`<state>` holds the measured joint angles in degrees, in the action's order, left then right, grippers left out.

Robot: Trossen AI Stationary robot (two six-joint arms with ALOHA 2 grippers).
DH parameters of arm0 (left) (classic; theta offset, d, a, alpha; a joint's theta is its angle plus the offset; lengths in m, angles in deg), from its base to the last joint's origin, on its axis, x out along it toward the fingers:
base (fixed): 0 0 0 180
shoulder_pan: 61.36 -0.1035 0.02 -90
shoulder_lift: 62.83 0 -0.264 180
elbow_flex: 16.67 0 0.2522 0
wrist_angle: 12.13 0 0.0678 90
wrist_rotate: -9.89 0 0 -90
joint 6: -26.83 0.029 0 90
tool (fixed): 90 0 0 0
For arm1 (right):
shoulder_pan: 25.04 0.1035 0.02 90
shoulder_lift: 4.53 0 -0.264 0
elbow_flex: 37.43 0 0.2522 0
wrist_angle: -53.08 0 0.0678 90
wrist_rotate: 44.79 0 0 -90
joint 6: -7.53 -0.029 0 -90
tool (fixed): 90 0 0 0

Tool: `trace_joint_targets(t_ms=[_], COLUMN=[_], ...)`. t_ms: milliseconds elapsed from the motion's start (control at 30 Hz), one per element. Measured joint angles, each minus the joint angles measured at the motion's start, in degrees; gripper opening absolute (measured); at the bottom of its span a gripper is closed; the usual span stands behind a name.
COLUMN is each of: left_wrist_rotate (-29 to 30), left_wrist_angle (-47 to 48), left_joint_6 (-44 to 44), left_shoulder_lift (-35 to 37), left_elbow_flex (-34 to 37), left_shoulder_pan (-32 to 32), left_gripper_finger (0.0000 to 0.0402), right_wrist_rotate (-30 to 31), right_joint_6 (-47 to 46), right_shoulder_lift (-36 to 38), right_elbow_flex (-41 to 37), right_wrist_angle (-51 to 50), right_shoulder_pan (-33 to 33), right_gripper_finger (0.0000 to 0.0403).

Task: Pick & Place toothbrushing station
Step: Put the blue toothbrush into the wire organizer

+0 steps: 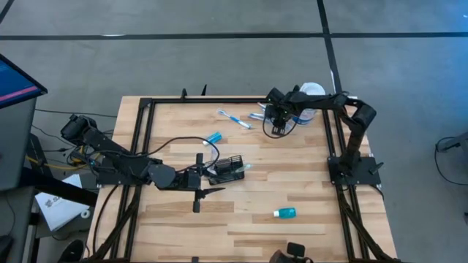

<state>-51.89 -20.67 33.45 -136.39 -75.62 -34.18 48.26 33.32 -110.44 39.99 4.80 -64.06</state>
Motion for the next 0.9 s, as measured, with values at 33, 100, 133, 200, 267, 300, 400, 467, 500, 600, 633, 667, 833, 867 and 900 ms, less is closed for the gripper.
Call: trace_joint_targets(t_ms=[33,100,133,200,267,300,400,467,500,600,633,667,833,867,900], left_wrist_rotate=[0.00,0.00,0.00,0.00,0.00,0.00,0.00,0.00,0.00,0.00,0.00,0.00,0.00,0.00,0.00], left_wrist_angle=[0.00,0.00,0.00,0.00,0.02,0.01,0.02,0.00,0.02,0.02,0.03,0.04,0.04,0.04,0.06], left_joint_6=[0.00,0.01,0.01,0.01,0.01,0.01,0.01,0.01,0.01,-0.01,0.01,0.01,-0.01,0.01,0.01], left_shoulder_lift=[0.00,0.00,0.00,0.00,0.00,0.00,0.00,0.00,0.00,0.00,0.00,0.00,0.00,0.00,0.00], left_elbow_flex=[0.00,0.00,0.00,0.00,0.00,0.00,0.00,0.00,0.00,0.00,-0.01,0.00,0.00,0.00,0.00], left_shoulder_pan=[0.00,0.00,0.00,0.00,0.00,0.00,0.00,0.00,0.00,0.00,0.00,0.00,0.00,0.00,0.00], left_gripper_finger=[0.0127,0.0127,0.0127,0.0127,0.0127,0.0127,0.0127,0.0127,0.0127,0.0127,0.0127,0.0127,0.0127,0.0127,0.0127], right_wrist_rotate=[0.09,0.87,1.20,1.53,1.62,1.76,2.41,2.87,3.49,6.32,7.81,9.02,10.76,10.77,10.81], right_joint_6=[0.11,-0.12,-0.23,0.13,0.75,1.11,1.64,1.69,1.86,2.72,2.72,2.77,3.18,3.15,2.91], right_shoulder_lift=[-0.52,-0.84,-0.95,-0.92,-0.90,-0.72,-0.53,-0.53,-0.53,-0.53,-0.53,-0.53,-0.53,-0.53,-0.53], right_elbow_flex=[-0.03,0.00,0.01,0.02,0.02,0.00,-0.07,-0.07,-0.07,-0.07,-0.07,-0.07,1.28,1.81,2.36], right_wrist_angle=[-0.19,-0.59,-0.87,-1.50,-1.80,-2.10,-3.17,-3.84,-4.39,-5.99,-6.43,-6.64,-9.07,-9.52,-10.12], right_shoulder_pan=[0.00,0.12,0.38,0.60,1.32,1.62,2.77,3.62,4.04,5.34,5.86,6.27,8.16,8.54,9.00], right_gripper_finger=[0.0108,0.0101,0.0094,0.0072,0.0037,0.0020,0.0014,0.0015,0.0011,0.0006,0.0006,0.0005,0.0002,0.0002,0.0002])
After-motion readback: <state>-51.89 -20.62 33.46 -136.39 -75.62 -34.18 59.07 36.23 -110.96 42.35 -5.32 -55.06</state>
